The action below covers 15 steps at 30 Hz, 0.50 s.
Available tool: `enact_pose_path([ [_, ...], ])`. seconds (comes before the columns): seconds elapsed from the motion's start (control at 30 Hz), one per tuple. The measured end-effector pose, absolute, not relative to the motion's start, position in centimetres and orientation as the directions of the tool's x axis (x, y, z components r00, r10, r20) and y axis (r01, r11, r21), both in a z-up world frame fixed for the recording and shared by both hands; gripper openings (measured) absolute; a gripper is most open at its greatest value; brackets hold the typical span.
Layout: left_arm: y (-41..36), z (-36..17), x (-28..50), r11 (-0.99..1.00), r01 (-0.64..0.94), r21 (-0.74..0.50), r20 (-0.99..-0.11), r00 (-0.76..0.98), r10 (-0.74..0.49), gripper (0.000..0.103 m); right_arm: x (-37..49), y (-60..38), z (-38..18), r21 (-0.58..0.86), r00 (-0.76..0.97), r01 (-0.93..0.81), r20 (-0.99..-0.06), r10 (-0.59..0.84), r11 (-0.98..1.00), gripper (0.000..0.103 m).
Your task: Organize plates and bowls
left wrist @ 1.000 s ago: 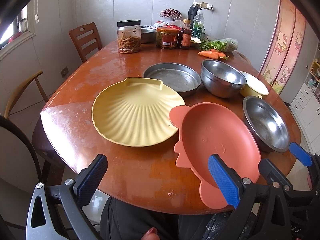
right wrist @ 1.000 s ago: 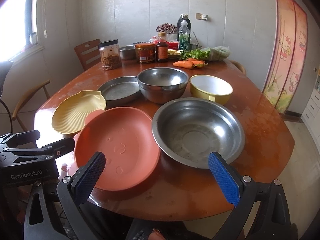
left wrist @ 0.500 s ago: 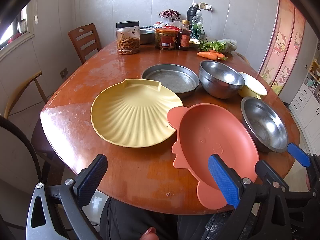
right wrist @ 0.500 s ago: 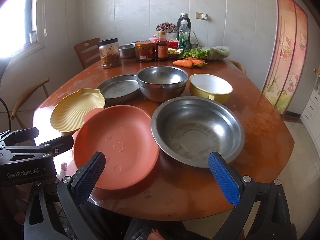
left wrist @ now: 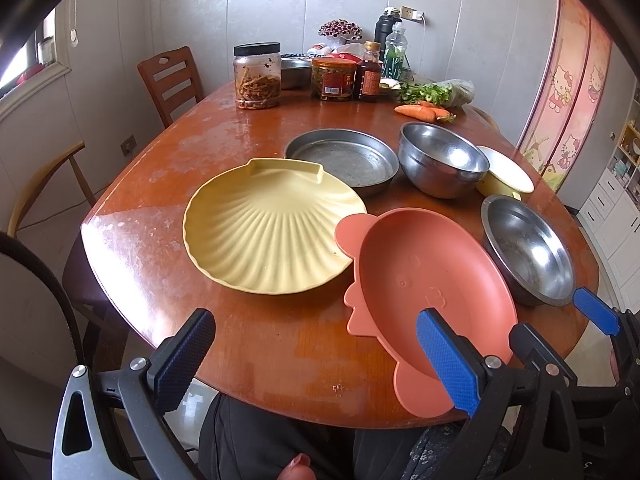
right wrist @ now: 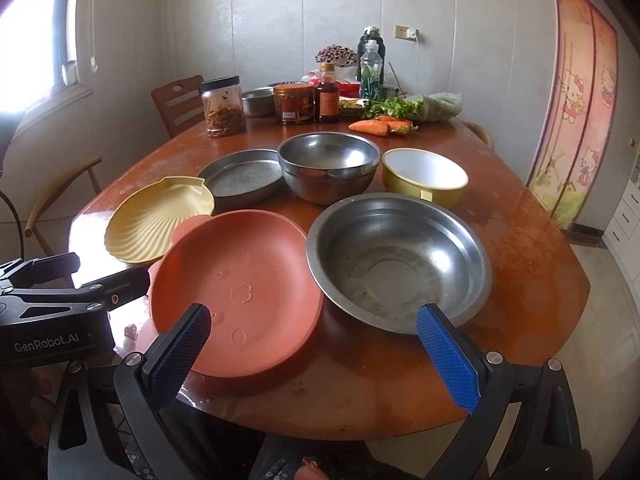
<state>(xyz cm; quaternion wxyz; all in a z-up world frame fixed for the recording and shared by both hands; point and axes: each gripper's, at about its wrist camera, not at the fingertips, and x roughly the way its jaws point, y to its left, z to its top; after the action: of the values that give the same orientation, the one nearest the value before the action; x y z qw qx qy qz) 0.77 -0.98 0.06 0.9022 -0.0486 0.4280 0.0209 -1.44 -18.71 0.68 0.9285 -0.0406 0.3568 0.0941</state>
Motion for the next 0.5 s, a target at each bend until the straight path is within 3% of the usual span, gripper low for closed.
enact_pose_path([
  [0.5,-0.67,0.02,0.55,0.993,-0.086,-0.075,-0.772,0.636,-0.003,0.101,-1.86,-18.34,1.04,-0.004,0.734,-0.22,-0.659,0.163,0.976,0.103],
])
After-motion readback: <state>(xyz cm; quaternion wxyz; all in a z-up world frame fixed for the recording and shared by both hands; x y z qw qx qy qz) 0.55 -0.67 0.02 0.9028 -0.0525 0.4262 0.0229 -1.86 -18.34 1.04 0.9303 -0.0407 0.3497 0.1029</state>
